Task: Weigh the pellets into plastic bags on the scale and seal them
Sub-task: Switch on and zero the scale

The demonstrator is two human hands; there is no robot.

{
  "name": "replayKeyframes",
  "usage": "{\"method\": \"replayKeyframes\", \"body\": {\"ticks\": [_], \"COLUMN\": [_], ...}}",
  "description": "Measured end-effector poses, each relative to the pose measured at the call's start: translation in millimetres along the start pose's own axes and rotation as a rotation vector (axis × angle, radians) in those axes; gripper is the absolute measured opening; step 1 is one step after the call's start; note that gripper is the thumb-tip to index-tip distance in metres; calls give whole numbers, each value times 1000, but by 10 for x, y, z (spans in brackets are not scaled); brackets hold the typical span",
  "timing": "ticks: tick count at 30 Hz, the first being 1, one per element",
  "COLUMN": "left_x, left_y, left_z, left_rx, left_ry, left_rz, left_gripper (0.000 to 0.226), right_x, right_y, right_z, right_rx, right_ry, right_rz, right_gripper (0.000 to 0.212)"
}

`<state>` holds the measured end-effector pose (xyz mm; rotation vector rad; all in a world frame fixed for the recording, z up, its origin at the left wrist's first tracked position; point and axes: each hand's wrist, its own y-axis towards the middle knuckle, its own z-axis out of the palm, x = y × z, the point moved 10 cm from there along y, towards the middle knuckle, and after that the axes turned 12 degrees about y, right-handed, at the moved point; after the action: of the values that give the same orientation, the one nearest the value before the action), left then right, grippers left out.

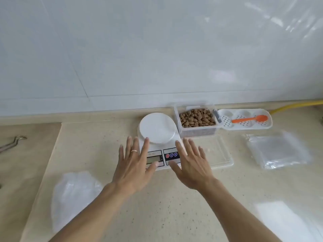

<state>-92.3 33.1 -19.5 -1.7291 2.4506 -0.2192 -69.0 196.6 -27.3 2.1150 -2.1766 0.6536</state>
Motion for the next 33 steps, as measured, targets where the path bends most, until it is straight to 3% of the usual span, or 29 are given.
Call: {"method": "replayKeyframes", "body": {"ticks": [6, 10, 13, 22, 33], "left_x": [57, 88, 72, -36, -214], "left_y": [231, 221, 134, -559, -1396], "left_z": [404, 540, 602, 759, 899], "left_rx": [107, 47, 12, 9, -115], "left_ry": [-37, -44, -68, -101, -106], "left_rz": [6, -13, -27, -40, 3], "left_gripper": [84, 95, 90, 97, 90], "right_x": [-64, -69, -47, -53, -74], "right_y": [248, 261, 175, -515, -1395], "right_z": [240, 269, 318, 579, 839], "right_rx": [40, 15, -2, -3, -46], "right_ry": [-8, -1, 4, 45, 93], "right_rz": [18, 30, 30, -9, -8], "right_gripper": [82, 84, 86, 96, 88]}}
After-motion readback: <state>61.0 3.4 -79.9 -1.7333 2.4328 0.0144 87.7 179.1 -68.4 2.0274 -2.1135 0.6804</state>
